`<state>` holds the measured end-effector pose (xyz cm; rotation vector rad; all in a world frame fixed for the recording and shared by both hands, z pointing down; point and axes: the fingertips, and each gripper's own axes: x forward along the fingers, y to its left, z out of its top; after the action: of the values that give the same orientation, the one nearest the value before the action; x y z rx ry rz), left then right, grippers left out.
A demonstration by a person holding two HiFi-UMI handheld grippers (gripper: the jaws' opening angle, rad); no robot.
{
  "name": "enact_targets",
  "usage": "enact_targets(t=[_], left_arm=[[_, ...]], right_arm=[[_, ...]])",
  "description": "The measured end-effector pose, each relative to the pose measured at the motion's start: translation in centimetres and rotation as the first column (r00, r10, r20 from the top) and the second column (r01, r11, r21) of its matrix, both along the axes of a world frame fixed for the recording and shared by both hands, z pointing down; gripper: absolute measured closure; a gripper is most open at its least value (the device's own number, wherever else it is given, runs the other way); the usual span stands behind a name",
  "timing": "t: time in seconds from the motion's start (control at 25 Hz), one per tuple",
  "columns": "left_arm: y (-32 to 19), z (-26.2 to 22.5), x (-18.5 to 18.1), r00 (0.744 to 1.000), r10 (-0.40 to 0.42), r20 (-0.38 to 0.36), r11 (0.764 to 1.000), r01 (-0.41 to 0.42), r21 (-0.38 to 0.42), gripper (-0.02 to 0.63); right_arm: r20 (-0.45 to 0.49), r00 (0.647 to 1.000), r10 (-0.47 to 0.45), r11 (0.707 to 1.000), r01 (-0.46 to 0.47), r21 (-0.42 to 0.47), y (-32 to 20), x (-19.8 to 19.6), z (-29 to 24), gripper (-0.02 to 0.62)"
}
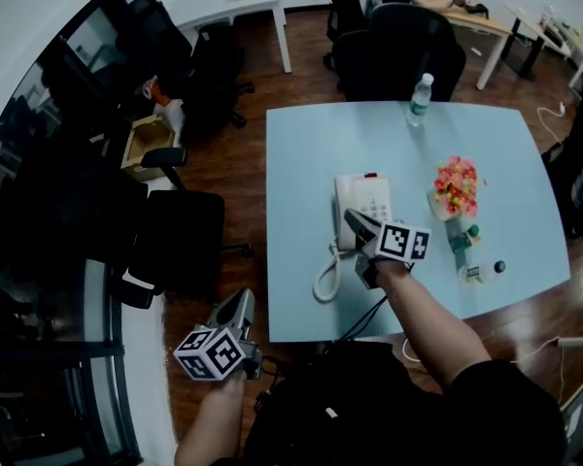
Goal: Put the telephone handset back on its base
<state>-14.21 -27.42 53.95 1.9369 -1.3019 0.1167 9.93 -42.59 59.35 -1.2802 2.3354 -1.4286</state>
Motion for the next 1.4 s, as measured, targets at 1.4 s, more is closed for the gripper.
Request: enact_targets(t=[1.4], left_arm=[[23.2,-0.4,9.6,0.901,0.433,0.0,0.899,-0.432,0.076,0.606]], right_arm=[[-0.249,0.953,0.171,0.967,-0.114,0.23,45.2,6.5,-7.5,0.592]])
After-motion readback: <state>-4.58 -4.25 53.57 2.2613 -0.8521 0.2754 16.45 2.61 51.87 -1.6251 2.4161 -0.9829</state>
